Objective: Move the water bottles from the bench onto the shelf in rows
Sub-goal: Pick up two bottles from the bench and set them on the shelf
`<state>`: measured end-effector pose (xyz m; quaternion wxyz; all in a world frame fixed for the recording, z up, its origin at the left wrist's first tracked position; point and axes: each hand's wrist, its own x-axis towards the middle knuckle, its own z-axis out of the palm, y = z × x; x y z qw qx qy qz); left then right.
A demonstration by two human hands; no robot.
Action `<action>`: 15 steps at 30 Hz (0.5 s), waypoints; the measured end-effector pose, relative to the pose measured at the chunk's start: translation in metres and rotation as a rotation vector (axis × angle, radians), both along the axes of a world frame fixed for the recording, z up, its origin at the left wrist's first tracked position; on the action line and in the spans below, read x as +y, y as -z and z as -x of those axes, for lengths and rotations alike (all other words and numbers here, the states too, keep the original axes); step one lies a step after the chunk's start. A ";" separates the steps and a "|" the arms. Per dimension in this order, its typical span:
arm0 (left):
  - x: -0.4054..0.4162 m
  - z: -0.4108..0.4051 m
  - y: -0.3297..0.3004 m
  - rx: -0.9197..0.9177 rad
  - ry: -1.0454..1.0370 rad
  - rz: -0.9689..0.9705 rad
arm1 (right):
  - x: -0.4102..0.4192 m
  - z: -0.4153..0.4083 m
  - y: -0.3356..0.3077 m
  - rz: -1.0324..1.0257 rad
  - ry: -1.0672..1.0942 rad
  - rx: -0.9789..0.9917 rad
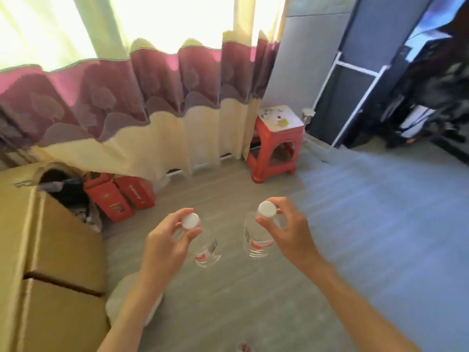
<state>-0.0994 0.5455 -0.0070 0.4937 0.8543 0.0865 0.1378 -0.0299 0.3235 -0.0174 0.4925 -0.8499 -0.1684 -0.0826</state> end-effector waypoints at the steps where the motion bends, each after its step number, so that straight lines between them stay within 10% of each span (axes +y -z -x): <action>1: -0.023 -0.018 0.000 -0.001 0.056 0.020 | -0.028 -0.005 -0.001 -0.005 0.061 0.010; 15: -0.333 -0.268 0.001 0.101 0.761 0.085 | -0.322 -0.093 0.004 -0.024 0.734 0.099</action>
